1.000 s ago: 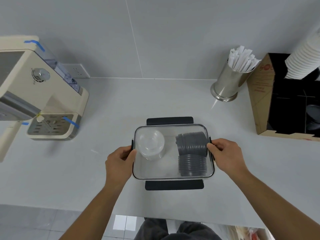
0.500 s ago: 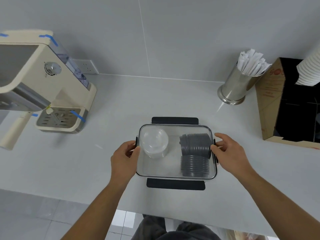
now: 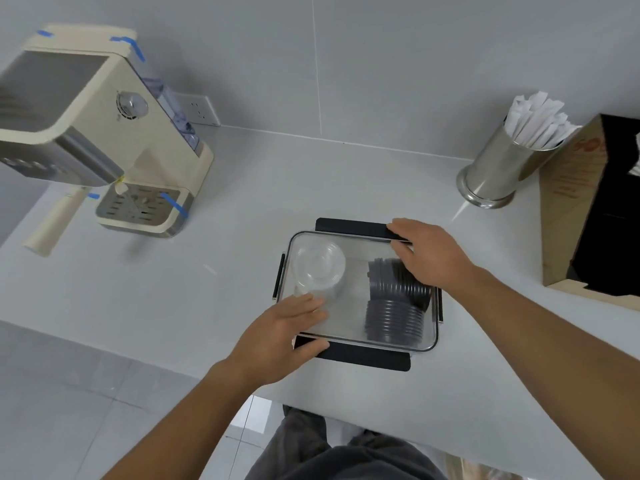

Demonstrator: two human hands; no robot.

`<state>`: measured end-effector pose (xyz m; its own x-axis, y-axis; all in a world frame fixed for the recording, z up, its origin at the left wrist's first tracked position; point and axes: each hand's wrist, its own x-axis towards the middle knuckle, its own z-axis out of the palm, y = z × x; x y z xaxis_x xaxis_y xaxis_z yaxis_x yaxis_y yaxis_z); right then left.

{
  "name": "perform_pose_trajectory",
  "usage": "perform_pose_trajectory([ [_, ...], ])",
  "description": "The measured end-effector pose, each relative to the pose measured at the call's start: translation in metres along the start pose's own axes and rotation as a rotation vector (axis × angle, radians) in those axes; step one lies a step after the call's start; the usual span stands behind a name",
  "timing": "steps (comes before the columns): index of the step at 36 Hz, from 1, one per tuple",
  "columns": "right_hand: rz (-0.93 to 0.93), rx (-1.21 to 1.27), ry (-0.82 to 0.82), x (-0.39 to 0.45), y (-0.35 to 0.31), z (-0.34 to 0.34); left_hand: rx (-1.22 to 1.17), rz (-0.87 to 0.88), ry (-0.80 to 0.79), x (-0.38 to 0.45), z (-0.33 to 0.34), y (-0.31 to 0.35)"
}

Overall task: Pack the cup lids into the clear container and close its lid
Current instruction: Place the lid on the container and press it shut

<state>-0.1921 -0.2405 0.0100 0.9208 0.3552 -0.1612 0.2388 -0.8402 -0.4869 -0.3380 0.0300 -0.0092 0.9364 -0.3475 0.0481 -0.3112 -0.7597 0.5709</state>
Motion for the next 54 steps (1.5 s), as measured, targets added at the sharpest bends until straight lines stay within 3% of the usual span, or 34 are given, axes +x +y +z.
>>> perform_pose_trajectory([
  [5, 0.006, -0.005, -0.043, 0.009, 0.001, 0.001, 0.013, 0.020, -0.031, -0.001, 0.003, -0.005],
  [18, 0.059, 0.058, -0.156, 0.022, 0.007, -0.005, 0.169, 0.159, 0.059, -0.001, 0.015, -0.013],
  [43, 0.089, 0.136, -0.168, 0.028, 0.013, -0.001, 0.316, 0.273, 0.184, -0.002, 0.025, -0.015],
  [50, 0.180, 0.261, -0.074, 0.013, 0.015, 0.003, 0.211, 0.196, 0.125, -0.003, 0.016, -0.012],
  [54, 0.309, 0.376, 0.021, -0.012, 0.025, 0.004, 0.016, -0.025, 0.202, -0.007, 0.002, -0.012],
])
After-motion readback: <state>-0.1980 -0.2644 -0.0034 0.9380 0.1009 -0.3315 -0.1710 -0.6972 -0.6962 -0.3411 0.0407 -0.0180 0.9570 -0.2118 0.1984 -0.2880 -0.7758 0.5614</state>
